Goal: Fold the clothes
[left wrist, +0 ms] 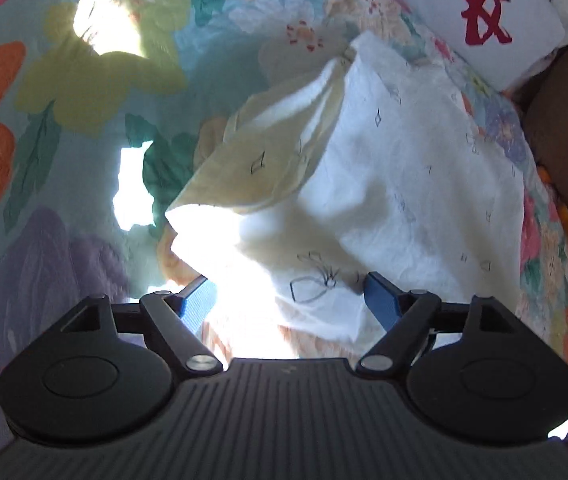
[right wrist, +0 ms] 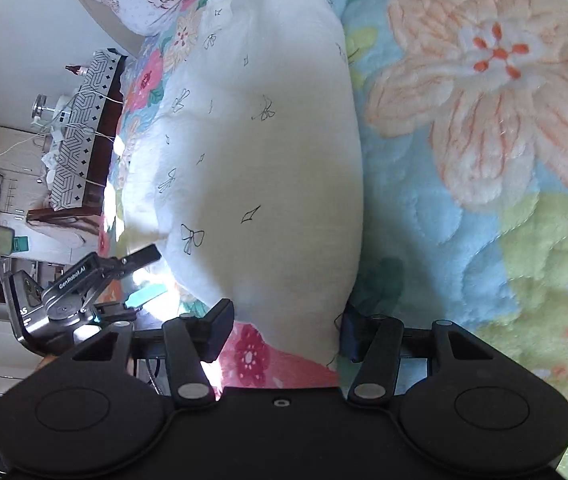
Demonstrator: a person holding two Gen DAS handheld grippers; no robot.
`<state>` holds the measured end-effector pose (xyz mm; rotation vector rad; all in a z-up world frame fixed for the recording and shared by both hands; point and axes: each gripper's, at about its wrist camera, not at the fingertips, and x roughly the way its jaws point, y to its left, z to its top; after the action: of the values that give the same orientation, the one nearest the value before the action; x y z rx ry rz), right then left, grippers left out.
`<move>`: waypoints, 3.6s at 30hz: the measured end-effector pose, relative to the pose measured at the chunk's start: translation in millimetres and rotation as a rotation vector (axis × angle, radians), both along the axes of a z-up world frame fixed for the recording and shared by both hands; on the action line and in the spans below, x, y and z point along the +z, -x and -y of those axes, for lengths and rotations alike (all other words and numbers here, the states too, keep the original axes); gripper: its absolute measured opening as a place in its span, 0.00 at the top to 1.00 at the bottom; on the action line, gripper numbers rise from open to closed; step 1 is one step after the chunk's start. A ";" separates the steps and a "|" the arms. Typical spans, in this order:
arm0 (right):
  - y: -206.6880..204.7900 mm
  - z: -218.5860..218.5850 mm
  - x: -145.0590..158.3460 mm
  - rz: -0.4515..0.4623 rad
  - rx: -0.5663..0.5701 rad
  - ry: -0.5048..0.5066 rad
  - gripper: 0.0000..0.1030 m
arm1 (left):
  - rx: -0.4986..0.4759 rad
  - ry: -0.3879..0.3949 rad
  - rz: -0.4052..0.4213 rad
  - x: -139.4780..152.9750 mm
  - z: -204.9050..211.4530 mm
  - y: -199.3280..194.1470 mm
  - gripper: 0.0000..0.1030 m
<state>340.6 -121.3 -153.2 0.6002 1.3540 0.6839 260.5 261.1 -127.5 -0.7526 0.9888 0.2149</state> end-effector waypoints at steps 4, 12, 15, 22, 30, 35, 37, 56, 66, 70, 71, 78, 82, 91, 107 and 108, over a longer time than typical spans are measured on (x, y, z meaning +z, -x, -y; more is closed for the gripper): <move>2.3 0.5 -3.9 -0.002 -0.064 -0.051 0.41 | 0.125 0.129 0.022 -13.8 -20.0 2.2 0.22; 6.6 -8.2 9.2 0.123 -0.112 -0.087 0.88 | 0.116 0.113 0.041 -19.7 -26.4 4.3 0.86; 4.4 -12.3 19.2 0.172 -0.095 -0.068 0.88 | 0.124 0.153 0.053 -21.0 -29.0 6.6 0.87; 3.4 -9.3 22.7 0.195 -0.076 -0.003 0.73 | 0.107 0.125 0.053 -25.0 -21.2 -2.9 0.72; 11.1 -5.7 8.5 0.221 -0.112 0.025 0.62 | 0.038 0.031 0.090 -23.6 -8.7 -17.8 0.84; 14.2 -6.1 27.5 0.302 -0.059 -0.044 0.90 | 0.028 0.057 0.164 -17.5 -20.8 -7.6 0.95; 14.3 -3.4 36.9 0.298 -0.048 -0.060 0.90 | 0.043 0.106 0.151 -15.3 -27.7 -3.2 0.95; 35.9 2.5 82.2 0.176 -0.038 -0.216 0.91 | -0.047 -0.041 0.224 29.8 -7.8 34.4 0.95; 41.8 1.9 92.1 0.145 -0.053 -0.192 0.92 | -0.085 -0.042 0.239 43.8 -9.6 26.2 0.95; 7.3 2.1 105.7 0.261 -0.075 -0.073 0.92 | -0.205 -0.094 0.283 66.3 5.6 -34.4 0.95; -3.5 2.8 109.3 0.288 -0.080 -0.053 0.92 | -0.233 -0.113 0.282 70.6 10.9 -51.6 0.95; -80.1 3.8 114.8 0.367 -0.188 0.100 0.92 | -0.293 -0.166 0.267 77.9 41.5 -150.9 0.95; -109.1 -8.4 101.4 0.384 -0.187 0.218 0.91 | -0.338 -0.240 0.215 62.7 56.6 -182.8 0.95; -131.6 -7.7 71.5 0.271 -0.235 0.208 0.86 | -0.310 -0.185 0.100 24.0 49.3 -205.8 0.91; -102.8 -14.8 120.2 0.657 -0.110 0.187 0.53 | -0.306 -0.043 0.236 31.3 45.0 -144.1 0.63; -100.0 -21.9 118.1 0.665 -0.070 0.206 0.54 | -0.308 -0.053 0.219 26.4 46.7 -145.5 0.63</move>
<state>440.6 -99.4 -35.0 0.2167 0.7633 0.6041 406.1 214.5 -101.1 -0.5527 0.8732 -0.1071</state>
